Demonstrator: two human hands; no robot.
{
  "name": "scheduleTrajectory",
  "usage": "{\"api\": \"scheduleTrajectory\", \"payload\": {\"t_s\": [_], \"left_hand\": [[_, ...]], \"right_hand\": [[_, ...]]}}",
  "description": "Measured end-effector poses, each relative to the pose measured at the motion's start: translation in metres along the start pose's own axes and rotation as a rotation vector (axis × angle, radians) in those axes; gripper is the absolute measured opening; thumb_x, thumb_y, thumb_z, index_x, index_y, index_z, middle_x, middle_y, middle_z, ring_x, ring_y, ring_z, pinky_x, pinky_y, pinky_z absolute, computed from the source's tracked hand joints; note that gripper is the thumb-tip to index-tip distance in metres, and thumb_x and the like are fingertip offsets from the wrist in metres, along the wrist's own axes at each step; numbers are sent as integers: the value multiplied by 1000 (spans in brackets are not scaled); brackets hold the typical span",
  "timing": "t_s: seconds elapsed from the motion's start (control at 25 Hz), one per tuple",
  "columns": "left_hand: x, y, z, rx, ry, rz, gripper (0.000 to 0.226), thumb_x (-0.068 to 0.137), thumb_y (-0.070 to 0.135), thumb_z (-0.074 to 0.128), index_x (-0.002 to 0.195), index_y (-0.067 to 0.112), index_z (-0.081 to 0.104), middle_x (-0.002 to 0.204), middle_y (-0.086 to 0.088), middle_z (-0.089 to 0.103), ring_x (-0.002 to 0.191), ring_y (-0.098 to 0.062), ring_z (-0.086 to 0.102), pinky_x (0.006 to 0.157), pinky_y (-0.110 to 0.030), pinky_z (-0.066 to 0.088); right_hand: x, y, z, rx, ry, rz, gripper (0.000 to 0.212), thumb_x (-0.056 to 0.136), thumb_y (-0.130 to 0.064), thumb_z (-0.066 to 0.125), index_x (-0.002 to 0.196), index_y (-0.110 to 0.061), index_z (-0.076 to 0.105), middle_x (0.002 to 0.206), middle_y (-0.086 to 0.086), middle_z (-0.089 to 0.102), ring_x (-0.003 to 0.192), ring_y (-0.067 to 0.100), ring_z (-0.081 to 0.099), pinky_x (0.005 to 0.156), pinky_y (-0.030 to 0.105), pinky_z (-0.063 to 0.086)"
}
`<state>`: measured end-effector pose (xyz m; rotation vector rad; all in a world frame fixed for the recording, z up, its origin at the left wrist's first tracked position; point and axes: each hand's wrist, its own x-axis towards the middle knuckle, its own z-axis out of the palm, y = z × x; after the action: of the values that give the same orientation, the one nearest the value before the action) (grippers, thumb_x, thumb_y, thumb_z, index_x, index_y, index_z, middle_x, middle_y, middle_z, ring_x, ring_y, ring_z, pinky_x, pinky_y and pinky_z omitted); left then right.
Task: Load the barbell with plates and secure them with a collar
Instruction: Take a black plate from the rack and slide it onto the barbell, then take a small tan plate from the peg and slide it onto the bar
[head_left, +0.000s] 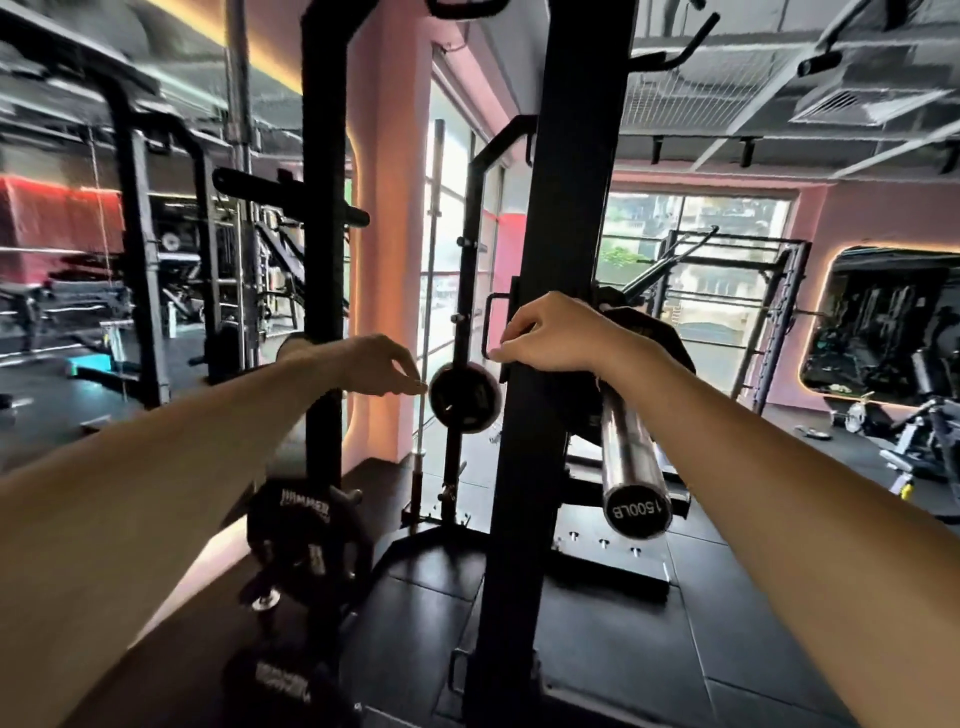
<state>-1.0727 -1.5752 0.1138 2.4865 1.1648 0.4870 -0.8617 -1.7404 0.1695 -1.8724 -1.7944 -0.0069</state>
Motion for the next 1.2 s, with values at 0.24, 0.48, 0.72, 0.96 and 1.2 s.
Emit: {"api": "scheduleTrajectory", "payload": {"t_s": [0.24, 0.48, 0.72, 0.96, 1.2], "left_hand": [[-63, -107, -48, 103, 18, 19, 18, 90, 47, 73, 97, 31, 74, 117, -4, 70, 94, -14, 69, 73, -15, 49], [-110, -240, -98, 215, -78, -75, 34, 92, 49, 69, 114, 23, 73, 107, 1, 68, 86, -8, 60, 66, -15, 43], [-89, -309, -108, 114, -85, -40, 19, 90, 47, 72, 101, 32, 73, 92, 13, 67, 75, 2, 59, 60, -15, 44], [-21, -343, -108, -17, -39, -52, 16, 90, 41, 73, 101, 30, 70, 102, -9, 73, 86, -20, 68, 76, -35, 54], [83, -380, -132, -79, 108, -128, 17, 99, 26, 63, 113, 19, 69, 112, -16, 72, 87, -25, 71, 62, -27, 49]], "right_hand": [[29, -96, 90, 26, -85, -7, 22, 85, -43, 79, 96, -24, 77, 107, -5, 63, 98, 16, 60, 72, 25, 47], [64, -179, 202, 110, -129, 2, 25, 83, -43, 81, 95, -22, 79, 113, 1, 72, 101, 20, 66, 80, 26, 49], [99, -201, 252, 161, -151, 89, 27, 84, -43, 80, 101, -23, 81, 114, 1, 73, 105, 17, 65, 83, 23, 45], [168, -174, 283, 193, -147, 164, 20, 83, -41, 82, 96, -26, 79, 95, -1, 69, 74, 12, 64, 59, 21, 47], [277, -146, 306, 195, -98, 146, 20, 81, -38, 83, 93, -22, 79, 91, 3, 73, 67, 12, 63, 57, 21, 55]]}}
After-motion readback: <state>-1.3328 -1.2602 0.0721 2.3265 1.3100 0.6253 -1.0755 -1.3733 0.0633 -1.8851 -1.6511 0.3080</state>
